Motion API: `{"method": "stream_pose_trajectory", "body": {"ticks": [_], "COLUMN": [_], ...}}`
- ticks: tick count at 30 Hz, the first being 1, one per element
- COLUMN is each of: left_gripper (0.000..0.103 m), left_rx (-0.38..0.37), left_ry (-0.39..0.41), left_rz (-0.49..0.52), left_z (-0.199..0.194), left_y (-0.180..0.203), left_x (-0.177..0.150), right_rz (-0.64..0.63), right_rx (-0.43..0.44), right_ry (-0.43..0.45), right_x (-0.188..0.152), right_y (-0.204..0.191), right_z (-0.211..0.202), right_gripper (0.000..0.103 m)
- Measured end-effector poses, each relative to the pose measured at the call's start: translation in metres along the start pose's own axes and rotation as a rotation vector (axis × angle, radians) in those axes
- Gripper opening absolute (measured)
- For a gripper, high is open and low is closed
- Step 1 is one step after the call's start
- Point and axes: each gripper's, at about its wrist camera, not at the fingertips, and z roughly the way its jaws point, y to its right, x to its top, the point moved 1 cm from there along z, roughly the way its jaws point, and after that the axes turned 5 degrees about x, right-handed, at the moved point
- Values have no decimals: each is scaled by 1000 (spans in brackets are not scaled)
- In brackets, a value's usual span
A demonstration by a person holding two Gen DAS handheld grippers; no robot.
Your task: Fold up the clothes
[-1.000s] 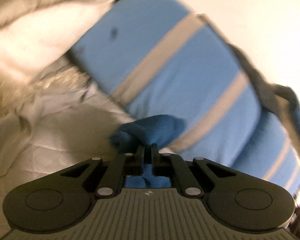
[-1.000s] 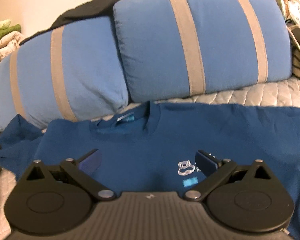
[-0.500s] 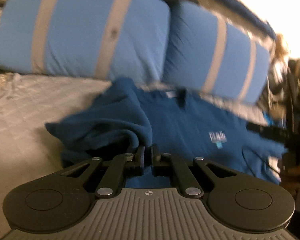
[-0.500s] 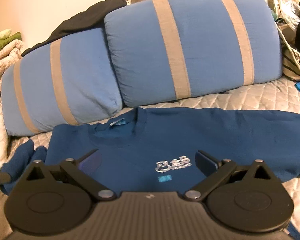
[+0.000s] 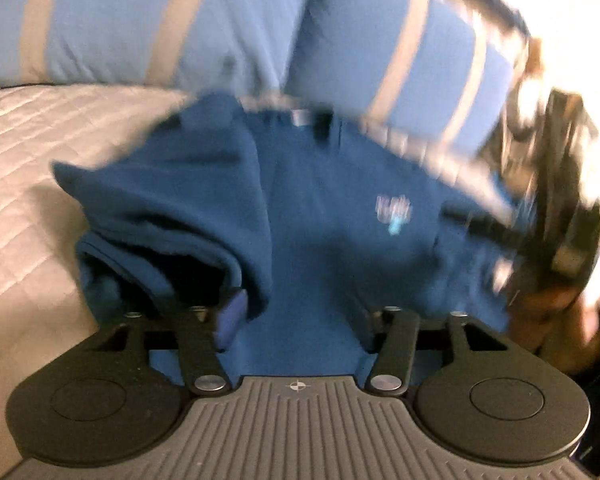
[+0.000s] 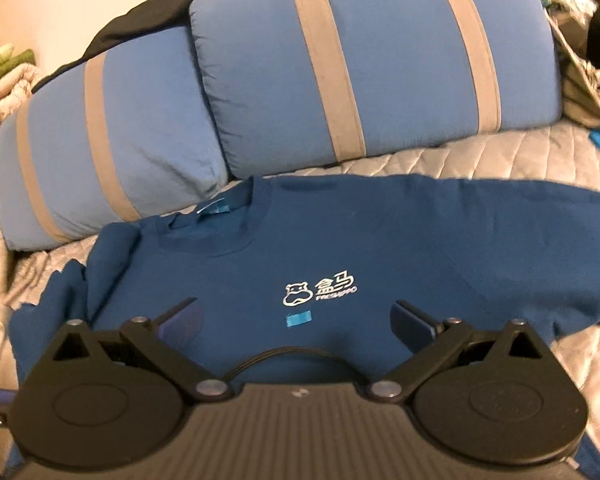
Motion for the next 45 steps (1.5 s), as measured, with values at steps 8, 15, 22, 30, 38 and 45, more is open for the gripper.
{"method": "stream_pose_trajectory", "body": {"ticks": [8,15,22,30,38,45], "left_gripper": [67,65,62,62,52,23], "left_rx": [78,61,6,-5,-32,-101], "left_ry": [181,173,182,267,263,246], "left_rz": [-528,-693,-803,-827,-872,-885], "left_z": [-25,9,36,21,33,63], "left_y": [-108,-150,-164,-172,-184,-178], "left_x": [21,24,19,-8,-13,1], "right_rz": [23,16,12,22,-6,23], "right_rx": [11,9,4,7,26,21], "right_ry": [-19,-28,-48,-65,-66,-71], "right_x": [1,2,1,2,1,2], "right_y": [1,1,0,0,-7,-3], "right_z": [0,2,6,9,8,10], "right_gripper": [103,103,103,103,103,103]}}
